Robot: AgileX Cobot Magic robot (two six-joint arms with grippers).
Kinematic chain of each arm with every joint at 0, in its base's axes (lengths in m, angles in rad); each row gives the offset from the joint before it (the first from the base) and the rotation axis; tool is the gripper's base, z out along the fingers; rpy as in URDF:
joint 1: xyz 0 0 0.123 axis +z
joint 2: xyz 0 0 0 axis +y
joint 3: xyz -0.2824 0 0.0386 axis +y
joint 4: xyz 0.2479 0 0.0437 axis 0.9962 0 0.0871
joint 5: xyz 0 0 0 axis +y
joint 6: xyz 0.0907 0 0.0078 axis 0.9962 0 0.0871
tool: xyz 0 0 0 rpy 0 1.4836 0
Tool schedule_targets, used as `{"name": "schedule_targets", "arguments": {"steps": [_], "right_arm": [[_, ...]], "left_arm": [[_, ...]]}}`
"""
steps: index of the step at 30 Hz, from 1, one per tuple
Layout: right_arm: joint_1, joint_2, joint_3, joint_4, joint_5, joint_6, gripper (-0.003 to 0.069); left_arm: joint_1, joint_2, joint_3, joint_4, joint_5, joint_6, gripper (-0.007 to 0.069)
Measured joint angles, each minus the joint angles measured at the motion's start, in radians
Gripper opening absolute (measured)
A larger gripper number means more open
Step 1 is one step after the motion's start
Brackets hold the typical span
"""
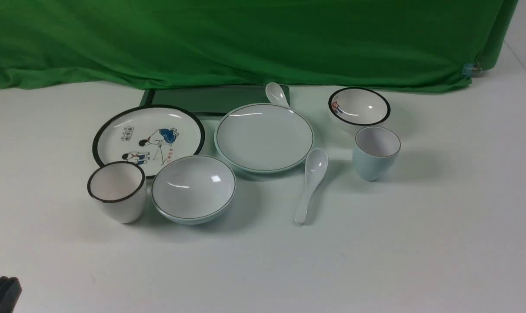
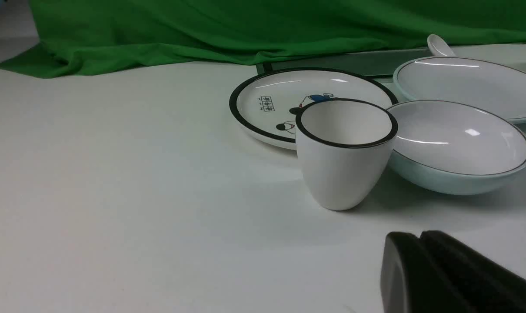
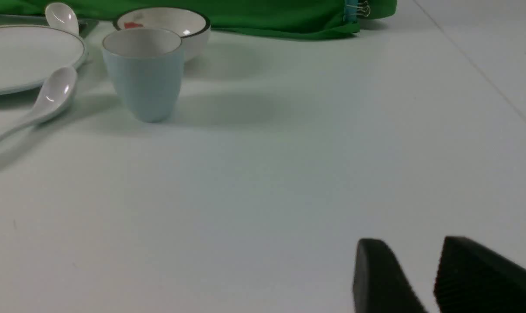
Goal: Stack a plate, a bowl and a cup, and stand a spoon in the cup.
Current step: Use the left arm to grab a blue rice bowl
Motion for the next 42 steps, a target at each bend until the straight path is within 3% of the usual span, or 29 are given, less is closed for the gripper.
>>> {"name": "schedule_targets", "arguments": {"steps": [28,31,37,42], "right_arm": [[0.000,0.000,0.000,0.000,-0.011,-0.001,0.0242],[0.000,0.000,0.000,0.000,-0.057,-0.002,0.0242],[0.000,0.000,0.000,0.000,-0.365,0.004,0.0242],[0.000,0.000,0.000,0.001,-0.588,0.135,0.0242]], "left_arm": [[0.000,0.000,0.000,0.000,-0.024,0.049,-0.0029],[0.000,0.000,0.000,0.000,-0.074,0.049,-0.0029],[0.000,0.000,0.000,0.000,-0.413,0.049,-0.0029],[0.000,0.000,0.000,0.020,-0.656,0.045,-0.0029]]}}
